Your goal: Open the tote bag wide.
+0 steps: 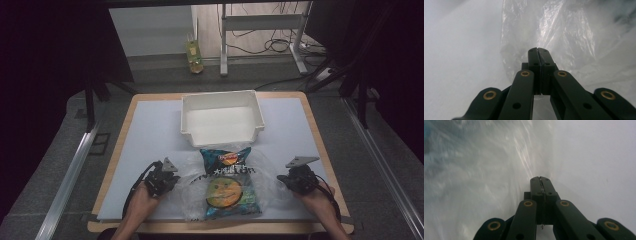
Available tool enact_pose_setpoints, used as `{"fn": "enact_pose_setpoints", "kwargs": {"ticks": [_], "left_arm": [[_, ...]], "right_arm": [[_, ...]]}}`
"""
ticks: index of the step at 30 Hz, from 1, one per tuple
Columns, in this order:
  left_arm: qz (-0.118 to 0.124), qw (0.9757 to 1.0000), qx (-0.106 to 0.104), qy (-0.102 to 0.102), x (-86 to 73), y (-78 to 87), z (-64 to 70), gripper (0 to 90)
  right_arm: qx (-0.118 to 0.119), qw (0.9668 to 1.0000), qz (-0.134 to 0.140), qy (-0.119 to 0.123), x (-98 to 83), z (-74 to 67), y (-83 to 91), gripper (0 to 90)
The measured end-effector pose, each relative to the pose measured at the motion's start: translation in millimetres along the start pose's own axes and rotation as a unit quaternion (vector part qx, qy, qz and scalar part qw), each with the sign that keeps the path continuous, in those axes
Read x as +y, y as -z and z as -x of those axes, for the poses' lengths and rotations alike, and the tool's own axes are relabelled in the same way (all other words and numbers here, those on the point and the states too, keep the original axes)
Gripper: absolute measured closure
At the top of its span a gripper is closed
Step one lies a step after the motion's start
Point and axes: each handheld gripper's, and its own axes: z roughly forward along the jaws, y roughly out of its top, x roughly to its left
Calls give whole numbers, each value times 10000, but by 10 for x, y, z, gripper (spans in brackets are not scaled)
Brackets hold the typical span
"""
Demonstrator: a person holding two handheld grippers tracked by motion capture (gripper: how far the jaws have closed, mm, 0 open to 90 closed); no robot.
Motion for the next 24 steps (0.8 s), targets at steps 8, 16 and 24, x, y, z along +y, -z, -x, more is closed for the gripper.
{"fn": "enact_pose_setpoints", "kwargs": {"ticks": [8,16,24], "left_arm": [[542,9974,-359,300,372,354,-225,868],[427,9942,-983,119,947,179,-65,864],[355,9852,-1671,-112,742,4,264,876]], "right_arm": [[185,9992,342,21,188,-20,173,890],[742,9948,625,302,785,-162,-12,890],[1519,9868,529,167,752,-216,-215,890]]}}
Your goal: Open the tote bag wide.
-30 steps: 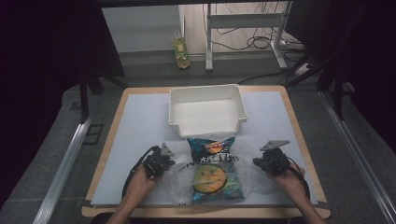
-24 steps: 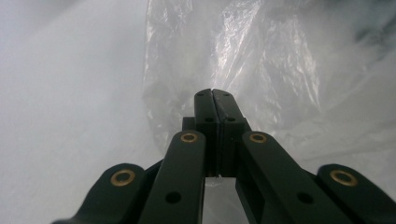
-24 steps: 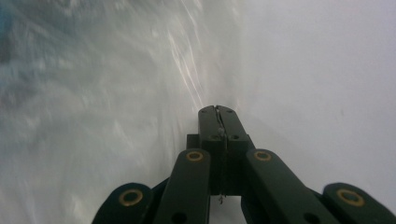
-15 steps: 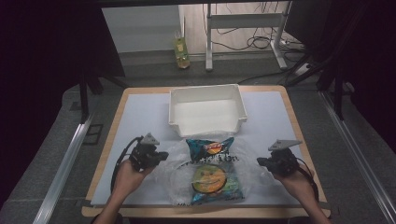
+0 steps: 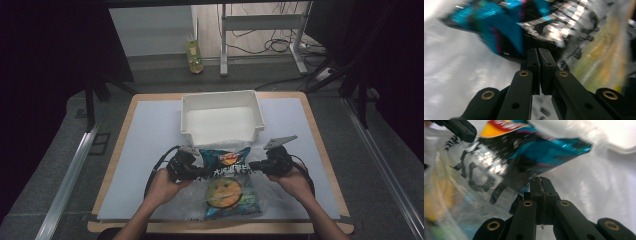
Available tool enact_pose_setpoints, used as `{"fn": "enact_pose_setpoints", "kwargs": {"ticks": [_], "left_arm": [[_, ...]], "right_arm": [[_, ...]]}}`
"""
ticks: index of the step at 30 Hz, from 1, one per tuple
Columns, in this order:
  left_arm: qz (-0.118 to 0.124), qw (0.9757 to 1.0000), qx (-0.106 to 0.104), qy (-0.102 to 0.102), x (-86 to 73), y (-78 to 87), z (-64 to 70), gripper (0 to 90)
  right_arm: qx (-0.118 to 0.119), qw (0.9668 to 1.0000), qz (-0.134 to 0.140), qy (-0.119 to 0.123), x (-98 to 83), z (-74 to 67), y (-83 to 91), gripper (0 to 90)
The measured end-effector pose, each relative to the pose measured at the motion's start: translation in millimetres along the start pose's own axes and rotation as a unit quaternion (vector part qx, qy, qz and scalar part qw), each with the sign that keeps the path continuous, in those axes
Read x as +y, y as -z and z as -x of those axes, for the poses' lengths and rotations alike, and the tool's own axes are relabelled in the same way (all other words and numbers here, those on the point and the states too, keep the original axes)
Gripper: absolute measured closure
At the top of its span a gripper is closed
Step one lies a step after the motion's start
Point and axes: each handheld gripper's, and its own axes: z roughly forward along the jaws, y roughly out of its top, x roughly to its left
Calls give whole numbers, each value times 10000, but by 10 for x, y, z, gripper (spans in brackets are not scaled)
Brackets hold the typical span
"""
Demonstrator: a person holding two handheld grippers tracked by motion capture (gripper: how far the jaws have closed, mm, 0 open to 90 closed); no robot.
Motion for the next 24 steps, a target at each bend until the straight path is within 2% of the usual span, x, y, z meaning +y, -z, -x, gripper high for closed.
{"fn": "enact_pose_setpoints", "kwargs": {"ticks": [2,6,7,9,10,11,14,17,21,24], "left_arm": [[6,9999,-39,-98,-45,18,84,877],[37,9994,23,-352,-128,37,251,877],[50,9992,39,-387,-151,40,291,877],[49,9983,213,-541,-196,53,379,877],[49,9983,213,-541,-196,53,379,878],[103,9977,273,-611,-244,70,444,879],[138,9970,291,-709,-324,56,520,885],[67,9962,369,-785,-402,16,575,886],[9,9966,344,-753,-480,-35,595,889],[-51,9968,322,-725,-533,-75,598,891]], "right_arm": [[167,9998,40,-39,-46,-41,43,890],[295,9995,25,83,-134,-166,123,890],[307,9995,-4,123,-158,-204,135,890],[309,9993,-39,201,-206,-271,166,890],[317,9992,-56,235,-231,-302,184,889],[309,9991,-67,265,-255,-333,202,889],[262,9987,-157,400,-325,-424,229,890],[238,9982,-269,488,-394,-498,226,890],[177,9977,-374,544,-480,-551,206,890],[205,9977,-425,497,-541,-567,179,890]]}}
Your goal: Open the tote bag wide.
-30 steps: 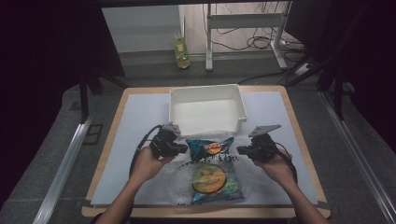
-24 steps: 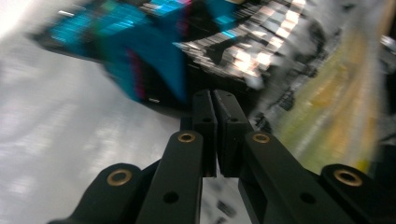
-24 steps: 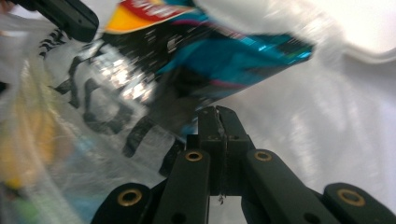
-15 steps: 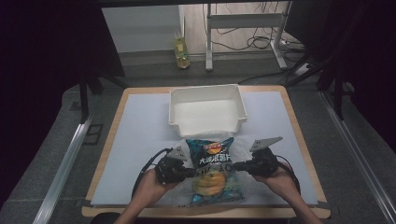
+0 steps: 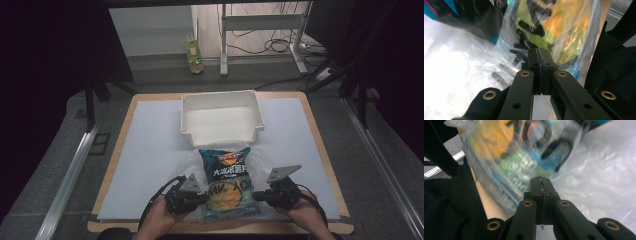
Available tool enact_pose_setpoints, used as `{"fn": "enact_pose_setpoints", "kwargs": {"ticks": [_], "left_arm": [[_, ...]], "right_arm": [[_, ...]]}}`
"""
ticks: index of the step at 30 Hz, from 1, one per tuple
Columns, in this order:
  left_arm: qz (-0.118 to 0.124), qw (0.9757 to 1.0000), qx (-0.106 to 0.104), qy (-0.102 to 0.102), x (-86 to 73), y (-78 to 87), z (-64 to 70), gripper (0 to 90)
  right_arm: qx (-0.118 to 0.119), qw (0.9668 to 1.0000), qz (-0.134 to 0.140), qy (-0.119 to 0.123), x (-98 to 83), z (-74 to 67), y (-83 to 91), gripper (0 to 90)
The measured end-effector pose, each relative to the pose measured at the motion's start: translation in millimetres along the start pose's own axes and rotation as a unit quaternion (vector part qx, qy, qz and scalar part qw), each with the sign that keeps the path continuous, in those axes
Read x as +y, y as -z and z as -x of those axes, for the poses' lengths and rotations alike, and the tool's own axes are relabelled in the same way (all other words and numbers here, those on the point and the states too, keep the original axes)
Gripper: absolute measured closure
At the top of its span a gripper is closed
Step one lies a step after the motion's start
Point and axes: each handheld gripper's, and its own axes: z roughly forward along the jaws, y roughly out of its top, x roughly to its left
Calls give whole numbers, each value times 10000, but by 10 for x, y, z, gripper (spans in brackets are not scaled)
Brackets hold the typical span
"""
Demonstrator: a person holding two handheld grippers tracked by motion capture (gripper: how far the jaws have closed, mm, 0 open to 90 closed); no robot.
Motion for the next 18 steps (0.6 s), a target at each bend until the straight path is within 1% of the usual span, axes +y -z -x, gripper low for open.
{"fn": "enact_pose_setpoints", "kwargs": {"ticks": [1,2,3,4,5,7,9,10,11,12,13,15,16,17,18], "left_arm": [[-31,10000,-4,10,-20,-14,4,891],[-123,9999,-39,42,-75,-44,7,891],[-123,9999,-39,42,-75,-44,7,891],[-121,9998,-114,100,-99,-29,-7,891],[-69,9998,-144,119,-88,6,-27,890],[125,9997,-112,174,-25,115,-74,879],[302,9993,10,198,81,231,-131,875],[381,9990,57,240,145,279,-160,876],[434,9988,59,241,214,315,-202,876],[478,9984,64,306,285,332,-236,876],[478,9984,64,306,285,332,-236,876],[508,9980,79,363,428,305,-325,878],[512,9978,22,419,467,274,-351,879],[400,9979,-86,496,539,161,-399,880],[400,9979,-86,496,539,161,-399,884]], "right_arm": [[-18,10000,-34,-26,-40,-12,-21,890],[-30,10000,-60,-59,-93,-21,-33,890],[-15,9999,-46,-97,-116,-23,-30,890],[-6,9999,-35,-125,-132,-24,-24,890],[-7,9999,-36,-132,-137,-26,-10,890],[-46,9999,26,-114,-109,-34,33,890],[19,9998,175,-112,-38,-30,91,889],[40,9997,245,-88,9,-23,117,890],[47,9995,295,-91,64,-19,142,889],[51,9994,338,-71,124,-9,162,889],[51,9994,338,-71,124,-9,162,889],[43,9990,438,-1,267,23,186,889],[57,9988,487,-17,329,38,187,889],[78,9984,555,-27,428,71,177,889],[78,9984,555,-27,428,71,177,889]]}}
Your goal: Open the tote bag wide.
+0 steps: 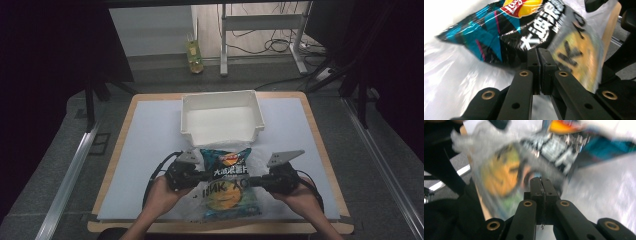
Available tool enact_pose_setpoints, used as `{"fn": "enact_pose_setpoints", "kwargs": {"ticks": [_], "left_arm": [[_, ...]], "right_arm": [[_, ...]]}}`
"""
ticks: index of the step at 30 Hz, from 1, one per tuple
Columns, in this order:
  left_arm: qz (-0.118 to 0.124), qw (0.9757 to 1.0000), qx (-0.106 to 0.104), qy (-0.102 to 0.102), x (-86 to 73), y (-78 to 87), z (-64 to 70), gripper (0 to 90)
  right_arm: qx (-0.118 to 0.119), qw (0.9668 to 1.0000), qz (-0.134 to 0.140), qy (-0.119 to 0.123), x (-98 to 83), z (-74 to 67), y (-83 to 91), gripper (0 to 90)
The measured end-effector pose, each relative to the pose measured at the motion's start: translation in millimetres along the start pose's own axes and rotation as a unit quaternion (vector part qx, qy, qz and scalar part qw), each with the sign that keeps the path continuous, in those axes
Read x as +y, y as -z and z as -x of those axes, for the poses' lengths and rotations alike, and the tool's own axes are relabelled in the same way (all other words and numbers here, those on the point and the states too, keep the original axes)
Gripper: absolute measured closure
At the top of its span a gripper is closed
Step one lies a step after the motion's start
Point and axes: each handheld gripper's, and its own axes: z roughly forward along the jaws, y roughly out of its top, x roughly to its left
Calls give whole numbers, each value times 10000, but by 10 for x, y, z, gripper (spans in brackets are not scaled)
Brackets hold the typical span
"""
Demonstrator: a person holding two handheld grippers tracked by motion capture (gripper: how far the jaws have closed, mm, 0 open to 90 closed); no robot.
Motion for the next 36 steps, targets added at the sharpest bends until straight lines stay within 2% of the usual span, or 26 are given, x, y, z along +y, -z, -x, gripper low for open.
{"fn": "enact_pose_setpoints", "kwargs": {"ticks": [1,4,5,6,8,9,10,12,14,15,16,17,20,21,22,25,28,32,33,36], "left_arm": [[-105,9996,-267,33,20,-102,-1,887],[-194,9992,-343,-30,16,-156,54,890],[-181,9989,-439,-65,7,-165,82,890],[-198,9987,-436,-155,-6,-153,144,890],[-186,9985,-467,-214,-14,-145,171,890],[-198,9978,-582,-258,-39,-143,223,890],[-198,9978,-582,-258,-39,-143,223,890],[-326,9965,-662,-401,-89,-181,290,889],[-321,9964,-660,-422,-101,-184,303,888],[-200,9972,-569,-436,-98,-152,299,883],[-200,9972,-569,-436,-98,-152,299,879],[-35,9986,-391,-367,-69,-94,256,879],[114,9995,-152,-238,-5,-51,148,878],[114,9995,-152,-238,-5,-51,148,878],[172,9997,-74,-160,34,-69,81,878],[219,9997,-129,-51,73,-135,26,878],[219,9996,-177,-59,91,-183,36,878],[94,9992,-328,-199,113,-223,139,878],[4,9986,-455,-260,99,-222,198,878],[-86,9980,-554,-286,59,-225,261,877]], "right_arm": [[-9,10000,51,-4,91,36,-37,889],[5,10000,73,5,154,64,-76,889],[5,10000,74,0,179,73,-96,890],[8,10000,72,-3,223,83,-138,889],[18,9999,106,-4,261,94,-181,890],[15,9999,124,-24,278,94,-202,889],[9,9999,127,-17,295,96,-223,889],[-10,9999,110,-9,326,94,-269,889],[4,10000,53,-10,347,89,-310,889],[11,10000,2,5,350,88,-328,890],[37,10000,-46,1,346,86,-341,889],[61,10000,-64,-3,336,85,-350,889],[136,9998,-140,-5,289,53,-351,889],[136,9998,-140,-5,289,53,-351,889],[190,9997,-180,16,252,27,-342,889],[229,9994,-271,47,189,-13,-334,889],[265,9991,-332,39,143,-47,-332,889],[310,9986,-409,92,55,-102,-311,889],[332,9985,-430,80,8,-126,-298,889],[335,9984,-438,113,-39,-147,-289,889]]}}
